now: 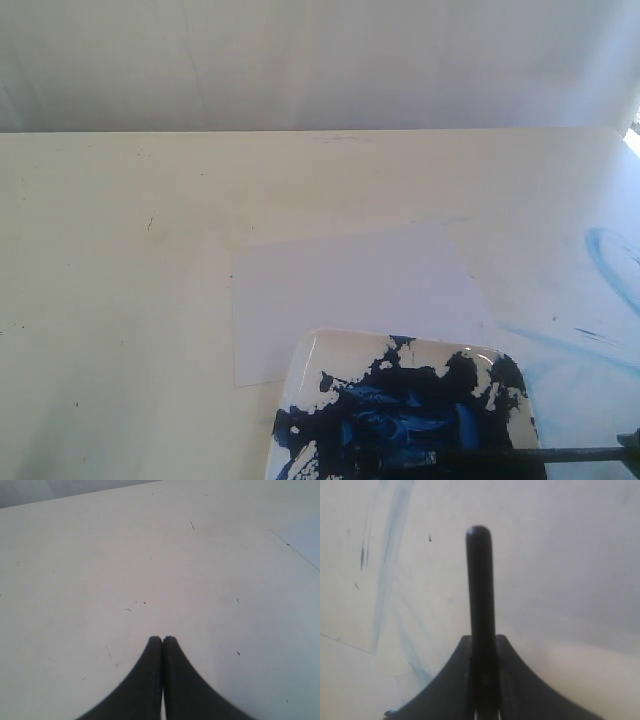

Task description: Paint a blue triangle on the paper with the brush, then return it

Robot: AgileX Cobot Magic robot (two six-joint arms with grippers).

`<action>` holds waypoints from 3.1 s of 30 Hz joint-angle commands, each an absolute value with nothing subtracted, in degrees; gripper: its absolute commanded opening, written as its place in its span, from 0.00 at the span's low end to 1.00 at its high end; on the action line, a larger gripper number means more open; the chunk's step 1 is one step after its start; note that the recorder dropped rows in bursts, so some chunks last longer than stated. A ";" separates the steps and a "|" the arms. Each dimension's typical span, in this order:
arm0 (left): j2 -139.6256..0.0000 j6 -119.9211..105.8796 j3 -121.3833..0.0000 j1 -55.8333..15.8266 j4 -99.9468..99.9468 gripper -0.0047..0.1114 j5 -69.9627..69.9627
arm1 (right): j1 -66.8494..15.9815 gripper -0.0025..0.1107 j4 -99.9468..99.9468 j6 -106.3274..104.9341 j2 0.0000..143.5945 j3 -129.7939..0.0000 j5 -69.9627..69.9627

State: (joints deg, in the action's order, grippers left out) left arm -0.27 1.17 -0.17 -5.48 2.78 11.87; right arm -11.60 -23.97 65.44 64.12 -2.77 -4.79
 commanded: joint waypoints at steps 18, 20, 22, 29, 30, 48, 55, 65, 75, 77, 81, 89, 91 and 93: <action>-0.06 1.25 0.00 -5.89 2.44 0.04 11.66 | -11.43 0.02 -6.16 67.07 55.08 -3.72 -44.55; -0.06 1.25 0.00 -5.89 2.44 0.04 11.66 | -11.43 0.02 -0.95 63.36 54.70 -5.68 -46.90; -0.06 1.25 0.00 -5.89 2.44 0.04 11.66 | -11.43 0.02 6.48 60.45 54.44 -8.80 -44.79; -0.06 1.25 0.00 -5.89 2.44 0.04 11.66 | -11.43 0.02 28.71 60.18 54.35 -23.40 -23.36; -0.06 1.25 0.00 -5.89 2.44 0.04 11.66 | -11.43 0.02 32.36 60.69 54.31 -25.39 -21.36; -0.06 1.25 0.00 -5.89 2.44 0.04 11.66 | -16.02 0.02 63.17 73.12 45.23 -25.09 -20.20; -0.06 1.25 0.00 -5.89 2.44 0.04 11.66 | -17.70 0.02 67.62 76.12 44.49 -22.38 -18.75; -0.06 1.25 0.00 -5.89 2.44 0.04 11.66 | -17.70 0.02 68.04 76.12 44.49 -20.53 -18.16; -0.06 1.25 0.00 -5.89 2.44 0.04 11.66 | -17.70 0.02 69.09 76.76 43.11 -22.20 -18.09; -0.06 1.25 0.00 -5.89 2.44 0.04 11.66 | -17.70 0.02 69.09 76.86 42.78 -22.43 -18.09; -0.06 1.25 0.00 -5.89 2.44 0.04 11.66 | -17.70 0.02 69.19 77.25 43.44 -21.93 -16.78; -0.06 1.25 0.00 -5.89 2.44 0.04 11.66 | -17.70 0.02 69.19 77.25 45.22 -20.70 -15.26; -0.06 1.25 0.00 -5.89 2.44 0.04 11.66 | -17.70 0.02 69.06 77.25 45.21 -20.70 -15.50; -0.06 1.25 0.00 -5.89 2.44 0.04 11.66 | -17.70 0.02 69.08 77.25 44.63 -21.17 -15.60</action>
State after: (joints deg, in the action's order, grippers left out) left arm -0.27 1.17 -0.17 -5.48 2.78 11.87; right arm -17.60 69.19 76.91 45.06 -21.01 -15.40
